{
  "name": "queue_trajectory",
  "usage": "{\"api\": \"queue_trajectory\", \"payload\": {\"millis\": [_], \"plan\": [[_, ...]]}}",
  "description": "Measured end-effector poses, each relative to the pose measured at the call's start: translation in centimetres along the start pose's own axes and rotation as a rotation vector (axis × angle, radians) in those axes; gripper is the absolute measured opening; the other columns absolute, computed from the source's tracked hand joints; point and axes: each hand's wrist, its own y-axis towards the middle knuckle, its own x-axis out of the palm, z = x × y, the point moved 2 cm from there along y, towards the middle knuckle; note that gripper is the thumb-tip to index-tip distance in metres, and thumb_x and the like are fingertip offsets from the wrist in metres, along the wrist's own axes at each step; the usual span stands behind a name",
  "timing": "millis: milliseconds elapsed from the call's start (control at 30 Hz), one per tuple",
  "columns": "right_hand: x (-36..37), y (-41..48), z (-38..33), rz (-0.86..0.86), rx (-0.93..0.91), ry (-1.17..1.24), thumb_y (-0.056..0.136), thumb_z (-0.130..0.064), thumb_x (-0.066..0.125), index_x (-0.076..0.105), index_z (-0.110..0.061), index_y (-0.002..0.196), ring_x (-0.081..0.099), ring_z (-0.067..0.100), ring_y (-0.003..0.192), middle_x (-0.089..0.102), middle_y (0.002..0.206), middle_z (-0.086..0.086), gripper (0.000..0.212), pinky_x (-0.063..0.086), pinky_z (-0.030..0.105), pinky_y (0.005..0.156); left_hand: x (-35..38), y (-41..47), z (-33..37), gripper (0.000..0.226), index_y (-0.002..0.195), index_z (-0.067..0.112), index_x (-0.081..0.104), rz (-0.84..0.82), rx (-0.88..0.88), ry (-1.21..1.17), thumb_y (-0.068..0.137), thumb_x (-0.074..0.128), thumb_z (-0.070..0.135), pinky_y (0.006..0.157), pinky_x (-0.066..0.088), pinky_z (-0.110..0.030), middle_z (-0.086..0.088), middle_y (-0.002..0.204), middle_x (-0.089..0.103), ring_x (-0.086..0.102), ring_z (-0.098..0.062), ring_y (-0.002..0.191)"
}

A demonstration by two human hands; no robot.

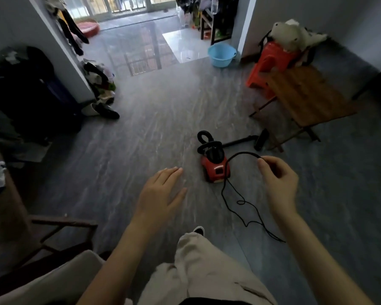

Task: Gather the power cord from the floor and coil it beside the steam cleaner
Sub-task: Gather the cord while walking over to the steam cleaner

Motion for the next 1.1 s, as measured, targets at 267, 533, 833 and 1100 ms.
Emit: {"api": "queue_trajectory", "payload": {"millis": [267,533,833,1100], "plan": [[3.0,5.8,-0.9,0.103,0.04,0.005,0.091,-0.013,0.066,0.072,-0.012,0.094,0.065,-0.001,0.078,0.071,0.085,-0.003,0.007,0.052,0.013,0.07,-0.2,9.5,-2.1,0.054,0.134,0.009,0.058,-0.096,0.1,0.005,0.093,0.046,0.043,0.1,0.044,-0.037,-0.006,0.131,0.062,0.056,-0.024,0.121],[3.4,11.3,0.5,0.281,0.104,-0.038,0.092,-0.014,0.066,0.072,-0.014,0.093,0.063,-0.008,0.071,0.069,0.074,-0.02,0.006,0.047,0.007,0.064,3.7,19.8,-2.9,0.054,0.138,0.013,0.053,-0.337,0.258,0.015,0.094,0.044,0.044,0.102,0.044,-0.045,-0.003,0.135,0.059,0.052,-0.023,0.126],[2.2,14.9,1.8,0.416,0.16,-0.053,0.09,-0.013,0.068,0.073,-0.011,0.093,0.063,-0.006,0.072,0.07,0.081,-0.006,0.006,0.048,0.009,0.067,8.0,28.8,-0.3,0.058,0.136,0.013,0.055,-0.461,0.432,0.005,0.094,0.039,0.048,0.102,0.043,-0.049,-0.004,0.134,0.06,0.052,-0.027,0.125],[-3.6,17.3,4.6,0.31,0.158,-0.092,0.09,-0.014,0.068,0.072,-0.017,0.088,0.063,0.0,0.072,0.07,0.079,-0.004,0.006,0.051,0.012,0.068,13.7,27.8,2.9,0.051,0.14,0.016,0.05,-0.426,0.346,-0.016,0.095,0.05,0.041,0.105,0.037,-0.041,-0.001,0.137,0.057,0.047,-0.023,0.129]]}}
